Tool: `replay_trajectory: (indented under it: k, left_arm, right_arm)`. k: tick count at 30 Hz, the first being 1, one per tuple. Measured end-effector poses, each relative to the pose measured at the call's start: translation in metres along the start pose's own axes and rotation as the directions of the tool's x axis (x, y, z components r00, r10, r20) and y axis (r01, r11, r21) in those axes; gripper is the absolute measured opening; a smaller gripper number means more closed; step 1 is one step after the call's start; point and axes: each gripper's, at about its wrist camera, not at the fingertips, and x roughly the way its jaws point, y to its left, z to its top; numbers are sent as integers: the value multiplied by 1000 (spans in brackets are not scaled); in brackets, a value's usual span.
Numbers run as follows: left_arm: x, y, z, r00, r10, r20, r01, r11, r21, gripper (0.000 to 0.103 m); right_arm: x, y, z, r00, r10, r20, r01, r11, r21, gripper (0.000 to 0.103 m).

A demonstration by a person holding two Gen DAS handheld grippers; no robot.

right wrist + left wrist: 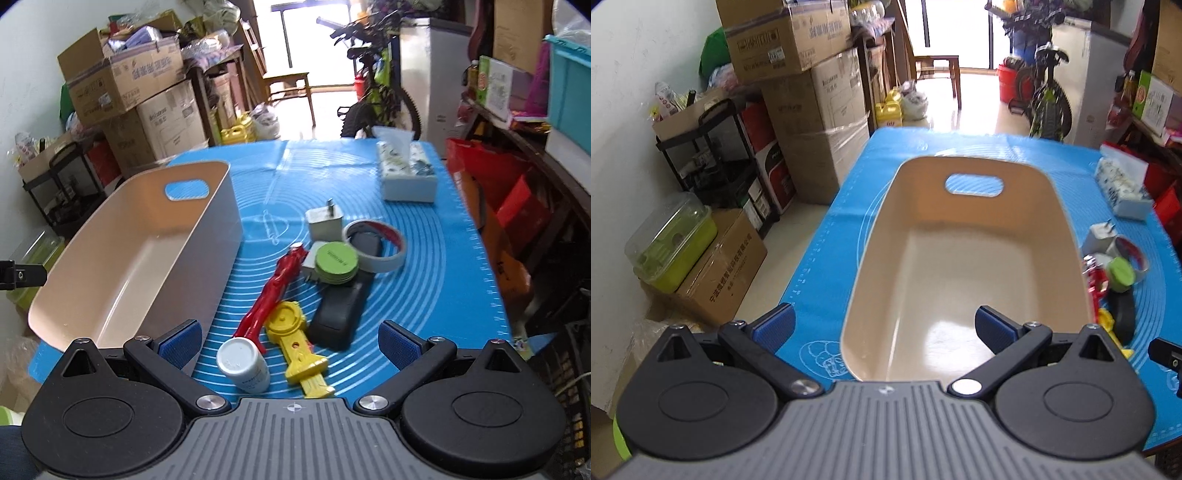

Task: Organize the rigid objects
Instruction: 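Grasp the basket rim with the left tool while the right tool grasps the white bottle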

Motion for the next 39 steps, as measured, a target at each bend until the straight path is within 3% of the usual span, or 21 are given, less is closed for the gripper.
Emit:
replay_trajectory:
  k: [8,11,18,24,28,31,34,39]
  left_arm:
    - [44,23,3,998,-8,-69,5,999,-41,101]
    - [58,26,-1,995,3,-95,-5,1000,-27,85]
    - [77,39,-12,990,-36,-137,26,997,-68,82]
    - [88,39,-17,981,-87,-176,72,994,-87,57]
    - [96,40,-18,971,-122,-203,106,990,-91,23]
    - [99,42,-20,968,-123,-217,102,989,-106,19]
    - [99,45,-20,961,-162,-225,132,981,-146,7]
    - [97,41,-19,963,-152,-221,124,983,-136,7]
  right_arm:
    - [47,12,-7,998,-7,-58,5,999,-40,101]
    - [57,12,-13,998,-3,-69,2,1000,-17,101]
    - [63,26,-21,998,-1,-68,-3,998,-60,93]
    - [68,40,-22,997,-18,-75,8,992,-123,84]
    - [74,39,-23,995,-30,-95,19,993,-118,76]
    - [79,36,-23,994,-34,-107,23,995,-100,69]
    - [80,35,-23,993,-23,-112,13,996,-91,65]
    - [81,37,-22,992,-3,-127,-11,993,-114,46]
